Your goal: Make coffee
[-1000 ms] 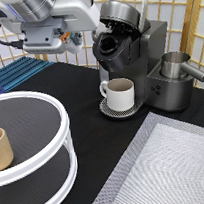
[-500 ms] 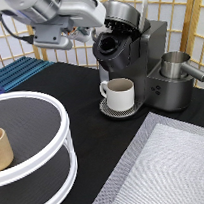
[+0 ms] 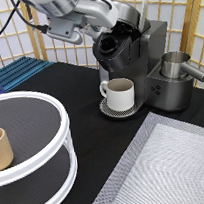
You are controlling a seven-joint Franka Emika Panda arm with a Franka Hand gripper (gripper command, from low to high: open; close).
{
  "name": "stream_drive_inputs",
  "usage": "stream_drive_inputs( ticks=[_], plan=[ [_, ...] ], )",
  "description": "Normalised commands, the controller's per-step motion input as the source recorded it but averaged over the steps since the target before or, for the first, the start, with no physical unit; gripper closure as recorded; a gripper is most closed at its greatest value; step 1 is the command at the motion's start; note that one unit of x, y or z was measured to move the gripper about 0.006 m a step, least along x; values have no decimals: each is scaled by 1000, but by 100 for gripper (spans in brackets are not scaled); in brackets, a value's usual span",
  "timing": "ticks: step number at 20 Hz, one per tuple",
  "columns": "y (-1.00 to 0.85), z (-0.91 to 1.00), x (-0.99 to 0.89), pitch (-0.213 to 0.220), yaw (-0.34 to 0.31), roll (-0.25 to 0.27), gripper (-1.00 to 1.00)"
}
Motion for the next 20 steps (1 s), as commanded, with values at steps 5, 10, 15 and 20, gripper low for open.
stream_drive_inputs(
  ticks=[5,10,15,20],
  plan=[
    [361,56,250,0,-36,-104,100],
    [-142,-159,25,2,0,-11,100],
    [-105,-264,-209,0,0,0,100],
    [95,6,-25,18,0,-9,100]
  ],
)
